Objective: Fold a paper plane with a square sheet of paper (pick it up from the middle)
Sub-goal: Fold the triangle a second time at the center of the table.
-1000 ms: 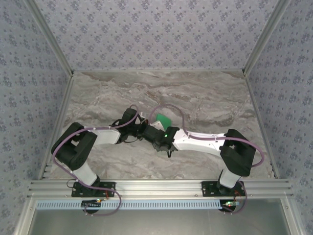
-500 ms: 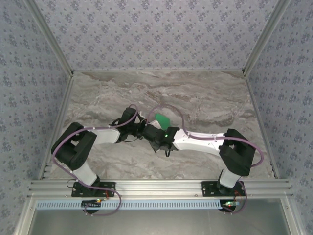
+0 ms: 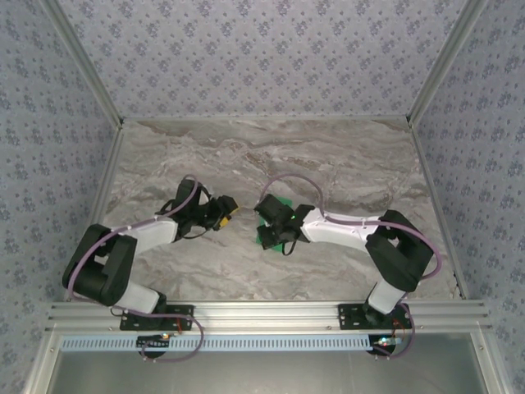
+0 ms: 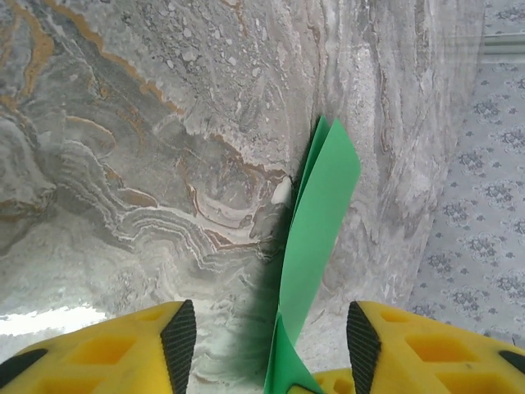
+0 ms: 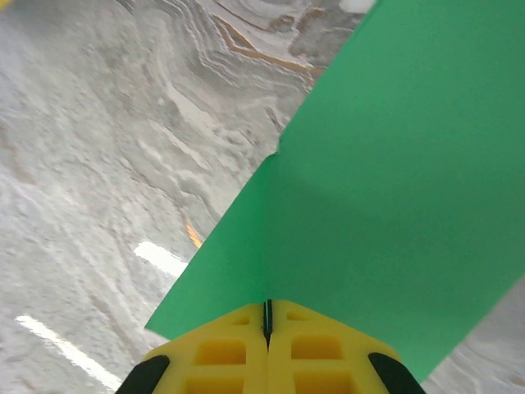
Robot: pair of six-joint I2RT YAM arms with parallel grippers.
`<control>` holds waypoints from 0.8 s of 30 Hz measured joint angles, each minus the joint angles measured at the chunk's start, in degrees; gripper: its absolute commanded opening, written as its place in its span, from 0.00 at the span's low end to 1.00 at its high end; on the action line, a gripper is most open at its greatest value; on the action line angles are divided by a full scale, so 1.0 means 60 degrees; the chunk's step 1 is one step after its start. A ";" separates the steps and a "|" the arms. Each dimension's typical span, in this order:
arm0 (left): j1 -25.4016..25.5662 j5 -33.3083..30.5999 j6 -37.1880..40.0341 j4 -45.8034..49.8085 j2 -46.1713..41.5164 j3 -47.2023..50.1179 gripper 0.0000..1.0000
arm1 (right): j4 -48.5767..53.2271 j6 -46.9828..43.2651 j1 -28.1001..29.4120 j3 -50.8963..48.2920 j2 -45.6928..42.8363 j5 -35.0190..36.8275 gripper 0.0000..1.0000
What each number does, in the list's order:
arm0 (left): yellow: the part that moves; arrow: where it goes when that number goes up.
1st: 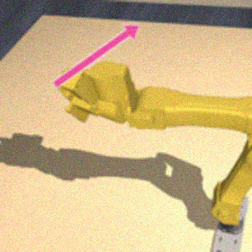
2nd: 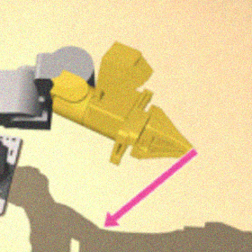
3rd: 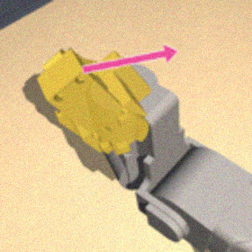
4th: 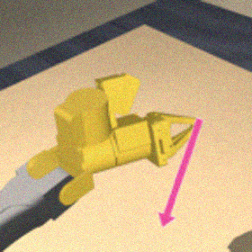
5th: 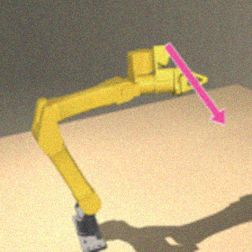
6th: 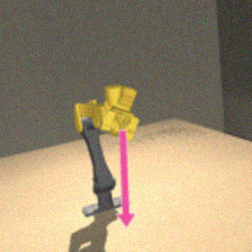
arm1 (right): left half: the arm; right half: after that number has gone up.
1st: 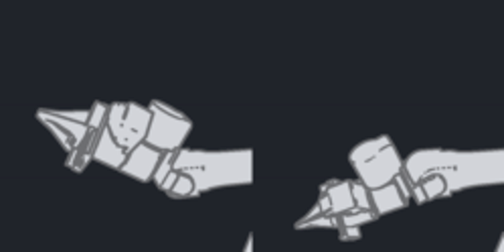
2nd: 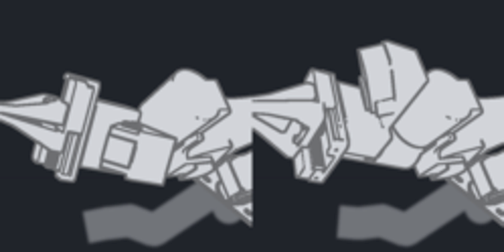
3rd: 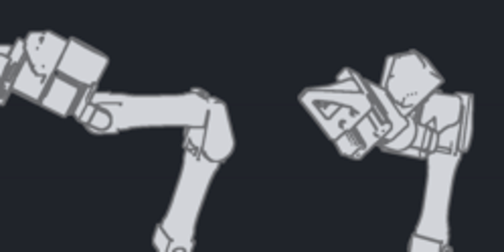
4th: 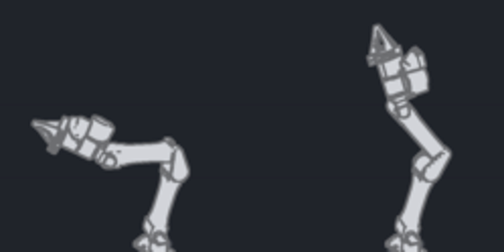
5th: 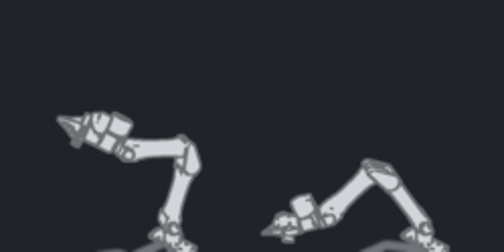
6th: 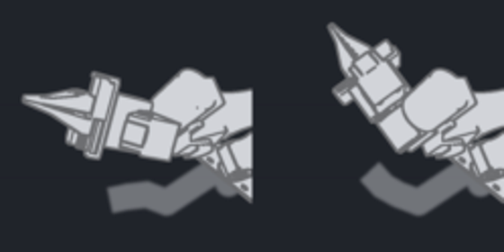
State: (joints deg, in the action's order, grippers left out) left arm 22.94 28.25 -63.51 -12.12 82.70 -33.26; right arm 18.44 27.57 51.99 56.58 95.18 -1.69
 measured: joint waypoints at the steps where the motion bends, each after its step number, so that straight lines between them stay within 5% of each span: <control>1: 0.0000 0.0000 0.0033 0.0007 -0.0127 0.0080 0.49 | -0.0208 0.0007 -0.0109 -0.0058 0.0000 -0.0346 0.01; 10: 0.0193 0.0011 0.0066 -0.0189 -0.0903 0.1053 0.29 | -0.1705 0.0433 -0.0586 -0.0353 0.0390 -0.2645 0.01; 24: 0.1719 -0.0076 -0.0029 -0.0634 -0.0765 0.1206 0.11 | -0.2510 0.0838 -0.1107 -0.0710 0.0765 -0.3625 0.02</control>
State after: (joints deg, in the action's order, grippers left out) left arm 33.26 27.79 -63.68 -15.92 78.11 -26.02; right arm 3.38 32.60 45.34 52.31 99.77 -23.44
